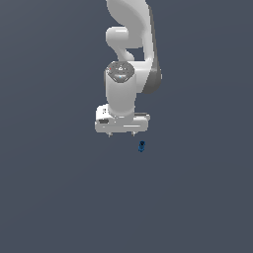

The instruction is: Pick up the object and move it to a goal position.

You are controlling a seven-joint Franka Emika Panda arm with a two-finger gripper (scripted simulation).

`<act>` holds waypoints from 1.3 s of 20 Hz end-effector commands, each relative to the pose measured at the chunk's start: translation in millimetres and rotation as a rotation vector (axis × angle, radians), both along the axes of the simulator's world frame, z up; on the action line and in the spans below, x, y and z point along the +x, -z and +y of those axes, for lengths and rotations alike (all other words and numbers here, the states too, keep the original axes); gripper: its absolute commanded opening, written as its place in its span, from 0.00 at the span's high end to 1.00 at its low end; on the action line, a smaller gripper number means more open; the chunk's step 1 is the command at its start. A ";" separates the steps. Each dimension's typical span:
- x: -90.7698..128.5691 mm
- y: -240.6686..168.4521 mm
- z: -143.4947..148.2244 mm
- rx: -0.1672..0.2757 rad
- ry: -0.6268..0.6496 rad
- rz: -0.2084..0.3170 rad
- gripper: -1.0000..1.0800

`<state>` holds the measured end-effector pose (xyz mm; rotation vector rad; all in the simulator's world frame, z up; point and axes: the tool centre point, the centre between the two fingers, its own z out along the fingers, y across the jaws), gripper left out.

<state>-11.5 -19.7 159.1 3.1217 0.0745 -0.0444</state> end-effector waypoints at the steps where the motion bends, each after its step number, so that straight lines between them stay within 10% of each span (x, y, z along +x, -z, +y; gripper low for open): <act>1: -0.2 3.6 4.5 0.000 -0.033 0.000 0.04; 26: -11.9 64.1 93.6 0.027 -0.667 -0.019 0.04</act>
